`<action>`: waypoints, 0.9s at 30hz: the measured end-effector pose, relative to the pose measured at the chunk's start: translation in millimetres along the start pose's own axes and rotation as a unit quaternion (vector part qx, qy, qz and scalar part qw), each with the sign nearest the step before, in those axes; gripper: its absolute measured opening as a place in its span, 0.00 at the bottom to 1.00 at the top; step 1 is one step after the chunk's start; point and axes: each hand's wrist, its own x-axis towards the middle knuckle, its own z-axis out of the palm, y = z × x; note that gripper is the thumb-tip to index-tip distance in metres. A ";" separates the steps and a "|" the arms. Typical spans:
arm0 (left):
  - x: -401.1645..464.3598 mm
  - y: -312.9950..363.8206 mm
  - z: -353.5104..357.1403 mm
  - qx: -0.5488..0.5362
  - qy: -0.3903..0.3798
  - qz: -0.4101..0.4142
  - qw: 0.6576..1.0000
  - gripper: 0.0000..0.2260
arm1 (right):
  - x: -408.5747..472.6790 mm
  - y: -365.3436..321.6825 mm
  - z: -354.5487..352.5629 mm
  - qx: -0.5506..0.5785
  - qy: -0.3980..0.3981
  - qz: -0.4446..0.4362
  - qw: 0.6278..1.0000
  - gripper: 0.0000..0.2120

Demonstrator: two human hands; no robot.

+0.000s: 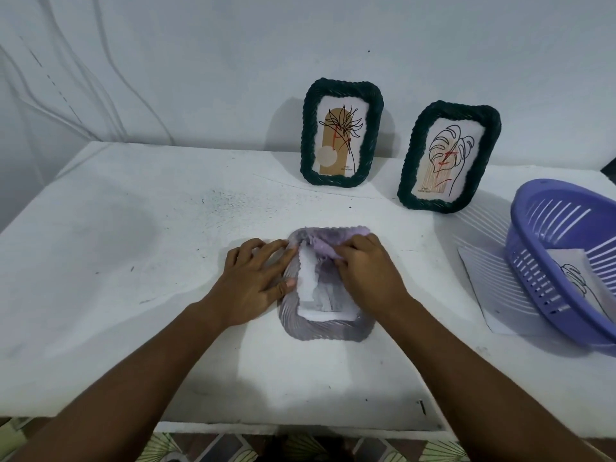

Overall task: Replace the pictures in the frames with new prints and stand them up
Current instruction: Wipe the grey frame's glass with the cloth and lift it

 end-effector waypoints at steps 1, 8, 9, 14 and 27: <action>0.1 0.0 0.2 0.000 0.002 0.001 1.000 0.32 | 7.1 -2.1 8.2 0.008 -0.009 0.006 1.000 0.18; -0.1 1.5 -1.7 -0.018 0.014 0.006 1.000 0.29 | -31.0 -36.6 -20.4 0.013 0.036 -0.138 0.990 0.11; -0.1 1.0 -1.4 -0.010 0.013 0.005 1.000 0.30 | -33.7 -28.4 -23.2 0.010 0.029 -0.134 0.990 0.09; -0.2 0.7 -0.8 -0.005 -0.008 -0.005 1.000 0.33 | 5.8 1.2 6.1 -0.014 -0.021 0.017 1.000 0.12; 0.7 -0.5 -2.0 -0.035 -0.001 0.001 0.999 0.31 | -35.8 -38.3 -35.9 0.251 -0.104 0.095 0.958 0.06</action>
